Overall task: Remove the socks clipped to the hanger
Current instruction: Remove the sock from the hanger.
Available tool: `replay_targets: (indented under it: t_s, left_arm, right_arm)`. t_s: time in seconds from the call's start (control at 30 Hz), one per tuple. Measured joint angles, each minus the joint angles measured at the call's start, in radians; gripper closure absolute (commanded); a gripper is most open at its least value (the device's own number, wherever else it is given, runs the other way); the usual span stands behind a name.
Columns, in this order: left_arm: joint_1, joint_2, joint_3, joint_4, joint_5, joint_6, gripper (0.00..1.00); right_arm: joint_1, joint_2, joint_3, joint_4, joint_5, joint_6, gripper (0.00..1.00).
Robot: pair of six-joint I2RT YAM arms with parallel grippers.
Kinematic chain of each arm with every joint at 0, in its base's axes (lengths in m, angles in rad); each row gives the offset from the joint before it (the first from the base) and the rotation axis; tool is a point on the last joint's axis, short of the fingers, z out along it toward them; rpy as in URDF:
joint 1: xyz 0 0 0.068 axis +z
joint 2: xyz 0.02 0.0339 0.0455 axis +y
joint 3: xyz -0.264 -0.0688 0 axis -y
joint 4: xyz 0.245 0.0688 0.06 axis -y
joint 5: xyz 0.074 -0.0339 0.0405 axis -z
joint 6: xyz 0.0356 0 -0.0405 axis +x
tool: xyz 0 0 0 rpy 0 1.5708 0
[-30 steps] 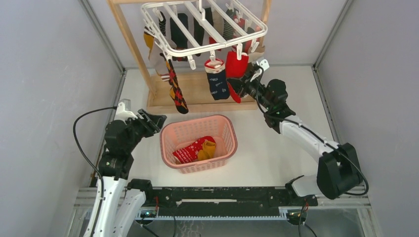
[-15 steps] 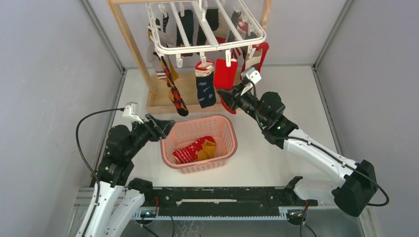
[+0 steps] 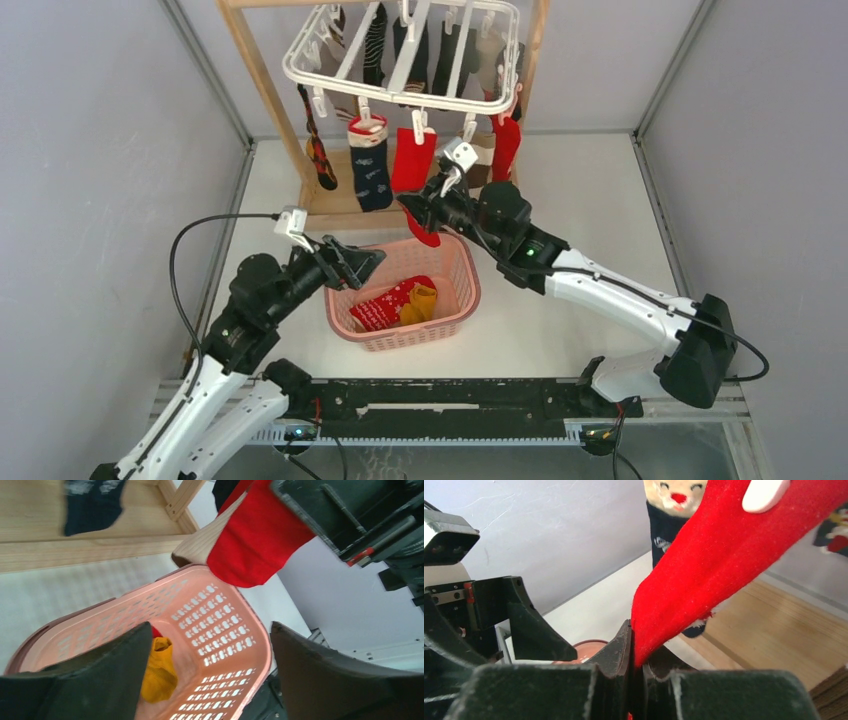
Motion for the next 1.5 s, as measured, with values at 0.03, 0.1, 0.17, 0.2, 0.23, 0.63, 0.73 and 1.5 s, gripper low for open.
replay_targets:
  t_s: [0.03, 0.1, 0.17, 0.2, 0.23, 0.63, 0.73, 1.5]
  left_arm:
    - [-0.005, 0.006, 0.000, 0.014, -0.001, 0.006, 0.00]
    - [-0.013, 0.025, -0.004, 0.062, 0.003, 0.012, 0.00]
    - [-0.013, 0.040, -0.010, 0.106, 0.016, 0.020, 0.00]
    - [-0.013, 0.049, -0.017, 0.135, 0.025, 0.024, 0.00]
    - [-0.014, 0.056, -0.022, 0.154, 0.031, 0.029, 0.00]
    - [-0.015, 0.143, -0.104, 0.391, 0.109, 0.084, 0.00]
    - [-0.015, 0.175, -0.106, 0.437, 0.125, 0.092, 0.00]
    - [-0.015, 0.307, -0.103, 0.600, 0.183, 0.110, 0.94]
  right_arm:
    - [0.004, 0.012, 0.010, -0.006, 0.000, 0.005, 0.87]
    - [0.011, 0.040, 0.031, -0.013, -0.004, 0.021, 0.87]
    - [0.013, 0.057, 0.041, -0.016, -0.014, 0.039, 0.87]
    - [0.013, 0.063, 0.045, -0.018, -0.019, 0.045, 0.87]
    - [0.013, 0.069, 0.048, -0.018, -0.026, 0.054, 0.87]
    - [-0.029, 0.077, 0.058, 0.008, -0.203, 0.211, 0.88]
    - [-0.039, 0.085, 0.058, 0.030, -0.253, 0.253, 0.88]
    - [-0.066, 0.111, 0.059, 0.076, -0.353, 0.359, 0.86]
